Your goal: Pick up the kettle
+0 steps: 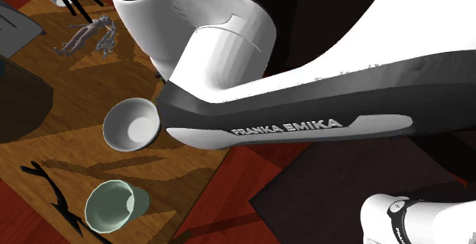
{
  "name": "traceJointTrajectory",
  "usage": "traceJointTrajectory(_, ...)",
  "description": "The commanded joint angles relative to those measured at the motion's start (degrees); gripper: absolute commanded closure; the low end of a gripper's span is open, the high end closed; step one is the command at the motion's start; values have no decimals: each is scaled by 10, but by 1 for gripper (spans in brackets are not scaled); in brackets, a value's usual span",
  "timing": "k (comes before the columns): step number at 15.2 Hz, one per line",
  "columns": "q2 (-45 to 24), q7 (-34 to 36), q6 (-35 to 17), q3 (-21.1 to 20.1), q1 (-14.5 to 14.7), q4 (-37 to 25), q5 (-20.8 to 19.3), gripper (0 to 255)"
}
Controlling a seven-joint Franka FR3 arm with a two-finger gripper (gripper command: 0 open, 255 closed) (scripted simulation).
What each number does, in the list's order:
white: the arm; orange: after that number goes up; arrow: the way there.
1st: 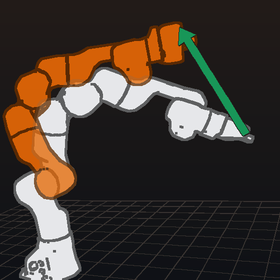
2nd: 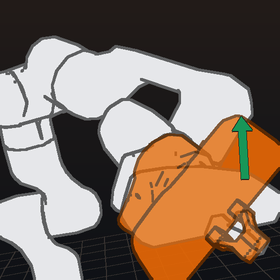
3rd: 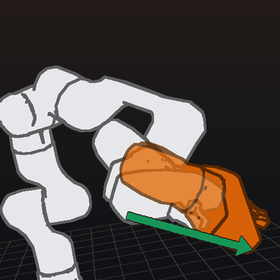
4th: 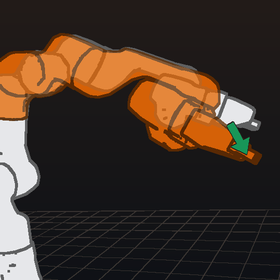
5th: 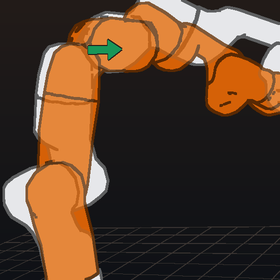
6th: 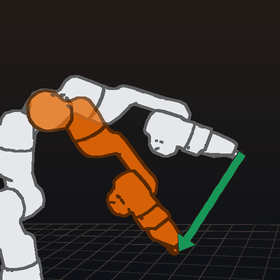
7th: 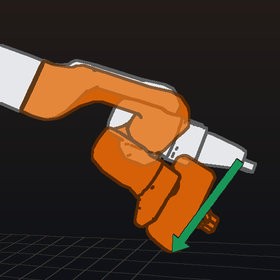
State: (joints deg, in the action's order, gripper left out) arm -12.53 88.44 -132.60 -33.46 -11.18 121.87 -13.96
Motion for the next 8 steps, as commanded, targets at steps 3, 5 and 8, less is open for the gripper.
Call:
traceJointTrajectory(3, -92, 113, -5, 43, 36, -79, -71, 0)
traceJointTrajectory(5, -133, 157, -2, 66, 54, -123, -93, 0)
traceJointTrajectory(8, -150, 169, -12, 75, 61, -130, -104, 0)
